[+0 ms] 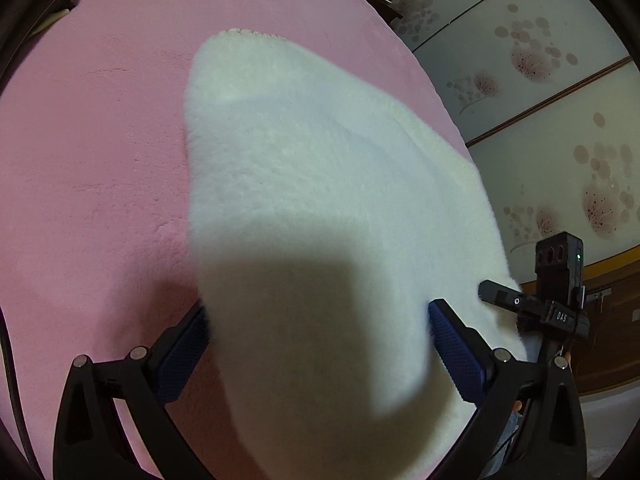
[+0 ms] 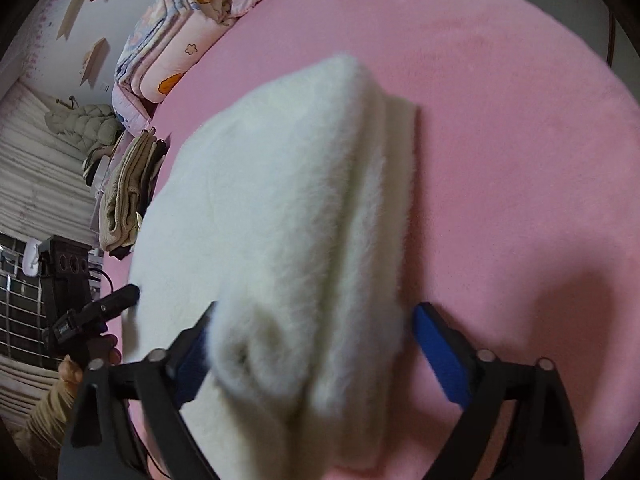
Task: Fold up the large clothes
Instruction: 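Grasp the cardigan bundle edge with both grippers and lift it, then carry the lifted cardigan bundle with both grippers toward the clothes stack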
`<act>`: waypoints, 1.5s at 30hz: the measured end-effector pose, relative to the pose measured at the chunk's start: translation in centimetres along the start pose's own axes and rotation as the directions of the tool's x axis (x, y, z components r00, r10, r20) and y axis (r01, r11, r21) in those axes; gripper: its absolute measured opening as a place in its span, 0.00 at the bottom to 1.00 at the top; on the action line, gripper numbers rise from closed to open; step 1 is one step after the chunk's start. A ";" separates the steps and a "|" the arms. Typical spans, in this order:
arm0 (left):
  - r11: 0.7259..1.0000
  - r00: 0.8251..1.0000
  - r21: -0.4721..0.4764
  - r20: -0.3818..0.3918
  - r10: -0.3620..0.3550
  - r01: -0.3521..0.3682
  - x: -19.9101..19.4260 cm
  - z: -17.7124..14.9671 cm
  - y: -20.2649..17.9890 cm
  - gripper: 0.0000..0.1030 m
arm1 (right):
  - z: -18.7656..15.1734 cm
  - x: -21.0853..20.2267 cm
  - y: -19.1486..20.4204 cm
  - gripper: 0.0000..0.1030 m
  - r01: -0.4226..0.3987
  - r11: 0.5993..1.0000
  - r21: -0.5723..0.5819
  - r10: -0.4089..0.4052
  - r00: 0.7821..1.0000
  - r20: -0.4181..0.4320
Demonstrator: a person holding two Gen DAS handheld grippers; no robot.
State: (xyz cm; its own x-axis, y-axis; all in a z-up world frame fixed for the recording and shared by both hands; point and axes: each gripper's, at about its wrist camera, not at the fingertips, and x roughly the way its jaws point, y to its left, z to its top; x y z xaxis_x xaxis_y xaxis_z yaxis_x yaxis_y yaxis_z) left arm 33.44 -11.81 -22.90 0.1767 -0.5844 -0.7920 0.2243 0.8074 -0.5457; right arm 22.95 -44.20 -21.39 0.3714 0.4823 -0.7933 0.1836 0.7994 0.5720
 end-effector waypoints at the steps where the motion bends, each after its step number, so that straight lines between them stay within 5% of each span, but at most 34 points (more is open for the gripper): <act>1: 1.000 1.000 0.003 -0.002 -0.001 0.001 0.3 0.0 0.0 1.00 | 0.2 0.3 -0.1 0.97 -0.014 1.000 0.003 0.014 1.000 -0.008; 9: 0.996 0.994 0.011 -0.061 -0.092 0.093 1.7 0.5 1.7 1.00 | 2.4 3.2 -0.7 1.00 -0.124 0.992 0.008 0.124 0.990 -0.062; 14: 0.976 0.966 -0.084 -0.150 -0.211 0.200 3.5 0.3 3.0 1.00 | 2.7 3.8 -0.3 1.00 -0.114 0.993 -0.022 0.111 0.990 -0.090; 21: 0.987 0.978 -0.071 -0.138 -0.156 0.147 3.8 0.0 1.9 1.00 | 1.9 3.9 1.6 0.96 -0.065 0.993 -0.103 0.059 0.996 -0.065; 24: 0.998 0.994 -0.045 -0.100 -0.045 0.040 3.2 -0.4 0.9 1.00 | 1.5 3.5 2.4 0.77 -0.067 0.991 -0.118 0.063 0.997 -0.035; 30: 0.986 0.986 0.037 -0.004 0.165 -0.165 0.6 -1.5 -3.7 0.73 | 0.5 1.5 4.6 0.51 0.054 0.991 -0.123 -0.047 0.997 0.062; 36: 0.982 0.983 0.059 0.038 0.177 -0.179 -4.4 -4.7 -5.0 0.68 | -3.1 -1.4 9.0 0.44 0.155 0.974 -0.167 -0.134 0.982 0.129; 45: 0.981 0.983 0.069 0.052 0.176 -0.179 -14.5 -13.8 -1.6 0.68 | -13.0 -2.9 15.5 0.43 0.086 0.972 -0.220 -0.061 0.991 0.118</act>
State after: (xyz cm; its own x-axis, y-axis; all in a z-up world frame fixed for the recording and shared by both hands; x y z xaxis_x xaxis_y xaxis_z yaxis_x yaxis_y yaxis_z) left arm 17.28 -3.47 -14.32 0.2630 -0.4368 -0.8602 0.2544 0.8915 -0.3749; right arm 12.91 -28.53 -12.93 0.4642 0.3870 -0.7967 0.0102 0.8971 0.4418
